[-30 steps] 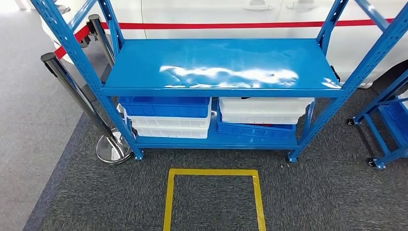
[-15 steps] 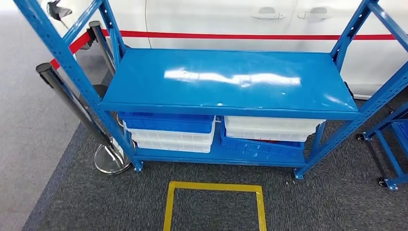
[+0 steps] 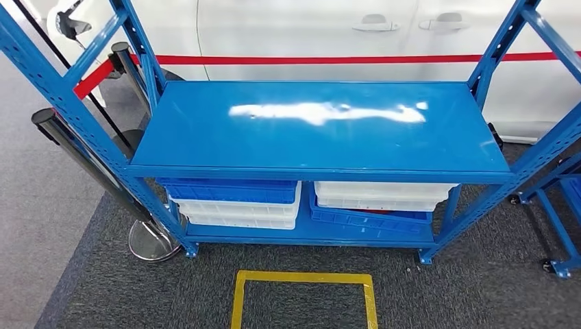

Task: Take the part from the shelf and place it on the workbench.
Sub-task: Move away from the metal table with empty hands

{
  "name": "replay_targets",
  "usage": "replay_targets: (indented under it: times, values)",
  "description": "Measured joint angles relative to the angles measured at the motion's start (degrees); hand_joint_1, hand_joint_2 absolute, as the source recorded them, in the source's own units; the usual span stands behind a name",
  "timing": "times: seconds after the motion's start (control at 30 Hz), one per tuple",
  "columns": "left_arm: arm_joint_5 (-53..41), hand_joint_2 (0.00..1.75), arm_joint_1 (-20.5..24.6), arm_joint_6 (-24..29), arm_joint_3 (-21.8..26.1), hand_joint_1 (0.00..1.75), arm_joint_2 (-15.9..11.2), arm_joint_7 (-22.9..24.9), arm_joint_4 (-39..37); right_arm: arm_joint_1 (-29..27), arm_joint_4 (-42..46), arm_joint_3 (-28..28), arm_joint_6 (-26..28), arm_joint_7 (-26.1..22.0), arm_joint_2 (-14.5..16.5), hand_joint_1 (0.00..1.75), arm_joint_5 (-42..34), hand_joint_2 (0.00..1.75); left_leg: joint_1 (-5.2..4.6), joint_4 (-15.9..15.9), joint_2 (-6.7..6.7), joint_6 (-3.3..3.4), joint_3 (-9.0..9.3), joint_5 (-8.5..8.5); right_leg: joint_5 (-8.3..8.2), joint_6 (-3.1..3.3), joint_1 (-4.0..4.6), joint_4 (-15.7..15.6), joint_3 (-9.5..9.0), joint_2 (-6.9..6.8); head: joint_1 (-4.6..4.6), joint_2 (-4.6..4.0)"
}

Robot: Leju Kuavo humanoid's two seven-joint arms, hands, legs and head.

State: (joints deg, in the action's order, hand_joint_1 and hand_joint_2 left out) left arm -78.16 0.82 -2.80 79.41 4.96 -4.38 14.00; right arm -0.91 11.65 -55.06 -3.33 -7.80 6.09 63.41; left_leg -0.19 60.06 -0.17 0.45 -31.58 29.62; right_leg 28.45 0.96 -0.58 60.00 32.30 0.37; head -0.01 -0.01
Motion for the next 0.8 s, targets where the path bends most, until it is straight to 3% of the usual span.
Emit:
replay_targets:
  times: [0.07, 0.13, 0.23, 0.27, 0.3, 0.33, 0.4, 0.43, 0.47, 0.57, 0.63, 0.67, 0.73, 0.77, 0.8]
  values:
    - [-0.11, 0.0, -0.18, 0.01, 0.0, 0.0, -0.03, -0.02, 0.02, 0.09, -0.01, -0.02, -0.03, 0.0, -0.01, 0.0, 0.09, 0.0, 0.09, -0.74, 0.0, 0.65, 0.28, -1.06, 0.3, -0.81, 0.03, -0.09, -0.22, -0.02, -0.08, 0.0]
    - [-0.28, 0.0, -0.18, 0.01, 0.0, 0.0, 0.01, -0.07, 0.03, 0.11, -0.01, -0.05, -0.05, 0.0, -0.09, 0.0, 0.2, 0.0, 0.47, -1.76, 0.07, 1.28, 0.98, -1.79, 1.74, -1.41, 0.1, 1.63, 0.31, -0.09, 0.09, 0.0]
    - [-0.43, 0.0, -0.07, 0.02, 0.0, 0.0, 0.04, -0.1, 0.03, 0.19, -0.01, -0.07, -0.09, 0.0, -0.15, 0.0, 0.36, 0.0, 0.59, -2.27, 0.19, 1.77, 1.32, -1.95, 6.42, -1.93, -0.04, 10.99, 5.23, -0.12, 0.31, 0.0]
    - [-0.44, 0.0, -0.08, 0.03, 0.0, 0.0, 0.05, -0.1, 0.03, 0.18, -0.01, -0.07, -0.11, 0.0, -0.15, 0.0, 0.38, 0.0, 0.57, -2.24, 0.19, 1.79, 1.39, -1.82, 6.97, -2.07, -0.14, 13.53, 6.74, -0.14, 0.3, 0.01]
    - [-0.43, 0.0, -0.09, 0.03, 0.0, 0.0, 0.05, -0.09, 0.03, 0.14, -0.01, -0.07, -0.13, 0.0, -0.15, 0.0, 0.39, 0.0, 0.56, -2.21, 0.16, 1.76, 1.52, -1.65, 6.44, -2.19, -0.23, 14.36, 7.45, -0.16, 0.3, 0.01]
    - [-0.42, 0.0, -0.11, 0.04, 0.0, 0.0, 0.05, -0.09, 0.03, 0.1, -0.01, -0.08, -0.12, 0.0, -0.16, 0.0, 0.39, 0.0, 0.59, -2.16, 0.11, 1.67, 1.75, -1.43, 4.82, -2.24, -0.29, 12.99, 7.04, -0.18, 0.31, 0.01]
    - [-0.38, 0.0, -0.14, 0.08, 0.0, 0.0, 0.08, -0.08, 0.03, 0.06, -0.01, -0.1, -0.1, 0.0, -0.21, 0.0, 0.4, 0.0, 0.62, -1.99, 0.03, 1.25, 2.28, -0.81, 0.58, -2.09, -0.34, 6.05, 3.96, -0.25, 0.34, 0.01]
    - [-0.36, 0.0, -0.12, 0.11, 0.0, 0.0, 0.09, -0.07, 0.03, 0.1, -0.01, -0.14, -0.09, 0.0, -0.24, 0.0, 0.41, 0.0, 0.53, -1.78, -0.01, 0.94, 2.41, -0.42, -0.71, -1.89, -0.28, 2.79, 2.47, -0.27, 0.32, 0.01]
    - [-0.34, 0.0, -0.07, 0.19, 0.0, 0.0, 0.09, -0.06, 0.03, 0.15, -0.01, -0.21, -0.1, 0.0, -0.25, 0.0, 0.43, 0.44, 0.43, -1.65, 0.0, 0.65, 2.47, -0.13, -1.24, -1.68, -0.21, 0.71, 1.53, -0.26, 0.28, 0.01]
    - [-0.31, 0.0, 0.14, 0.44, 0.0, 0.0, 0.1, 0.05, 0.03, 0.29, -0.01, -0.57, -0.15, 0.0, -0.23, 0.0, 0.49, 1.75, 0.32, -1.73, 0.03, -0.23, 2.71, 0.3, -1.03, -0.83, -0.05, -0.5, 1.0, -0.19, 0.1, 0.01]
    - [-0.22, 0.0, 0.19, 0.51, 0.0, 0.0, 0.13, 0.1, 0.03, 0.27, -0.01, -0.78, -0.19, 0.0, -0.16, 0.0, 0.52, 1.75, 0.46, -0.12, 0.03, -0.89, 2.28, 1.53, -1.05, -0.11, -0.19, -0.95, 0.65, -0.29, -0.06, 0.01]
    - [-0.12, 0.0, 0.2, 0.52, 0.01, 0.0, 0.13, 0.13, 0.03, 0.28, -0.01, -0.83, -0.18, 0.0, -0.13, 0.0, 0.55, 1.75, 0.56, 2.27, 0.03, -1.21, 1.24, 2.96, -1.04, 0.24, -0.29, -1.14, 0.49, -0.39, -0.2, 0.01]
    - [0.13, 0.0, 0.19, 0.52, 0.03, 0.0, 0.15, 0.25, 0.03, 0.3, 0.0, -0.87, -0.03, 0.13, -0.13, 0.0, 0.69, 1.75, 0.82, 9.47, 0.04, -1.79, -2.36, 6.36, -0.83, 0.76, -0.23, -1.17, 0.35, -0.53, -0.39, 0.01]
    - [0.24, 0.0, 0.17, 0.51, 0.07, 0.0, 0.16, 0.39, 0.03, 0.32, 0.0, -0.87, 0.24, 0.37, -0.13, 0.0, 0.8, 1.75, 1.02, 12.53, 0.04, -2.11, -4.02, 7.27, -0.73, 0.93, -0.2, -1.15, 0.25, -0.57, -0.4, 0.01]
    - [0.34, 0.0, 0.14, 0.48, 0.11, 0.0, 0.18, 0.55, 0.03, 0.33, 0.0, -0.88, 0.62, 0.63, -0.12, 0.0, 0.89, 1.75, 1.25, 13.95, 0.04, -2.43, -4.93, 7.11, -0.6, 1.01, -0.2, -1.13, 0.1, -0.56, -0.39, 0.01]
